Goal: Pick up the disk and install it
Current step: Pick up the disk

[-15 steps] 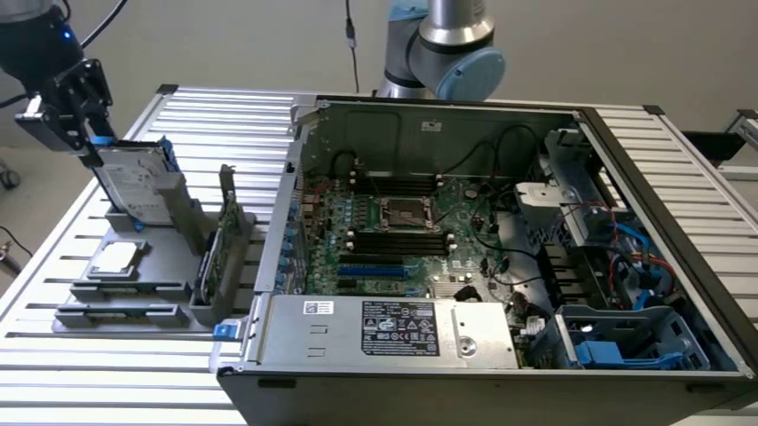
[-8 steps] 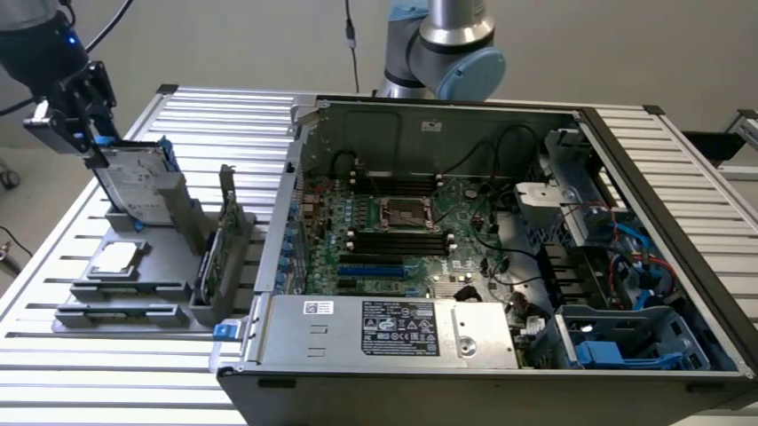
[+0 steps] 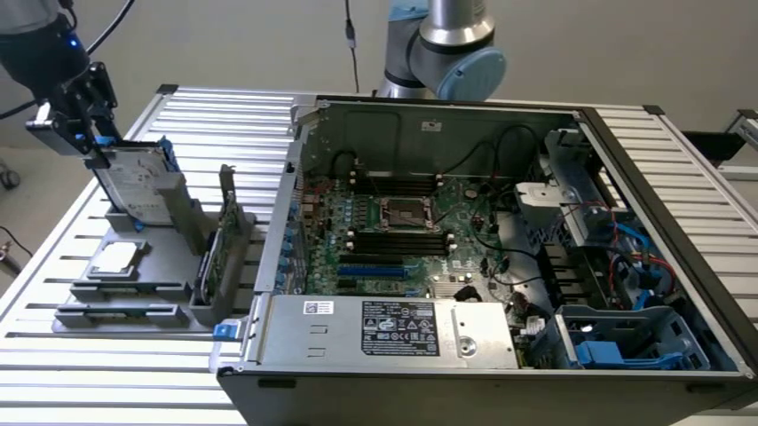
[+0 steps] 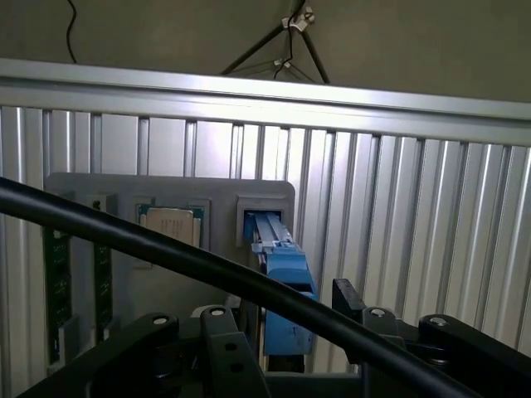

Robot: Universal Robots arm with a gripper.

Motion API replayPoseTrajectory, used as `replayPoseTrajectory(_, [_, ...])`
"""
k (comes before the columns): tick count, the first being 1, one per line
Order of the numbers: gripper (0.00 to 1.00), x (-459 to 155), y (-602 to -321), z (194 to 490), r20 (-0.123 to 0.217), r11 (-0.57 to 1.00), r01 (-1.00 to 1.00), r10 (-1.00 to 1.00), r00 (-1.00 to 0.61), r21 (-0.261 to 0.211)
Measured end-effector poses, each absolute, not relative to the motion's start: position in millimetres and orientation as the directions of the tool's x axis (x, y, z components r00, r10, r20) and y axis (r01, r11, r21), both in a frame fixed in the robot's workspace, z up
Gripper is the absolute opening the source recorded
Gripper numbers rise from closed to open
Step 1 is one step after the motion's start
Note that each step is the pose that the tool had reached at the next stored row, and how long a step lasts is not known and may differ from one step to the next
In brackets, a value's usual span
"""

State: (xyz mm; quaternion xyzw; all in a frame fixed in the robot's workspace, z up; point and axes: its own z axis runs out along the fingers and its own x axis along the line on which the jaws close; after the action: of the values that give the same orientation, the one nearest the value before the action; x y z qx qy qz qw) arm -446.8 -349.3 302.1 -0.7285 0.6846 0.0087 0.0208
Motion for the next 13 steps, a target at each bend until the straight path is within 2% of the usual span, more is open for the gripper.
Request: replayPoseTrajectory(13, [0.54,-445.0,-349.3,299.1,-0.043,-0.062,-0.998,-0.997,0.061,0.018])
